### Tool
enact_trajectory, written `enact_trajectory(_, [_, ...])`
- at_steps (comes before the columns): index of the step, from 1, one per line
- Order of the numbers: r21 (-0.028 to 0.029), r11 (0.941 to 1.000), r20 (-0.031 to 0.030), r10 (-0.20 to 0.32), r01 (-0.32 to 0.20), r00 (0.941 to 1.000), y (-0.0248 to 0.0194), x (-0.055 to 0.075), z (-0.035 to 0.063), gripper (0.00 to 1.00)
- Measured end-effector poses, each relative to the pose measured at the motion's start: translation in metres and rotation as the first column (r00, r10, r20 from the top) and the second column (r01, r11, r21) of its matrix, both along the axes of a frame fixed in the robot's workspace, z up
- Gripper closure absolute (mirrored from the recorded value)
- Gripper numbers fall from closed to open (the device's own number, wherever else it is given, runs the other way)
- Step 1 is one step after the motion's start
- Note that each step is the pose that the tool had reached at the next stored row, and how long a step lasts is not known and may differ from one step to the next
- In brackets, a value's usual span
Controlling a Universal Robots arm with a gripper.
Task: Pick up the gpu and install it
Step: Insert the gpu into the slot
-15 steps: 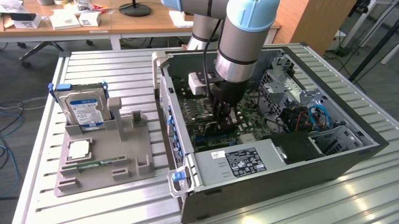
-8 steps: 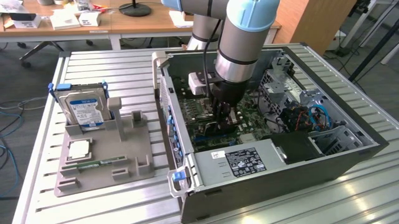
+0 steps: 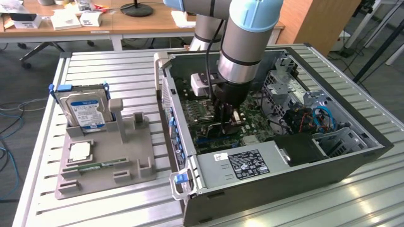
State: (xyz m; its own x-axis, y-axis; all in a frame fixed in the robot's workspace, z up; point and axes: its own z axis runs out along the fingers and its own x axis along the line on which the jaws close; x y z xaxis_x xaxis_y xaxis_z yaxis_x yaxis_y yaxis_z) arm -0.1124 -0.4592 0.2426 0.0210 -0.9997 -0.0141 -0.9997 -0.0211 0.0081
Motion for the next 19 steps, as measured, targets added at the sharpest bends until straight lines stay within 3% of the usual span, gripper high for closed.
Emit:
enact_trajectory(11, [-0.0001,1.0000,-0.0001,0.000,0.000,1.0000,0.0000,0.000,0.0005,0.47])
enact_trajectory(19, [0.0000,1.0000,0.0000,0.000,0.000,1.0000,0.0000,0.000,0.0204,0.47])
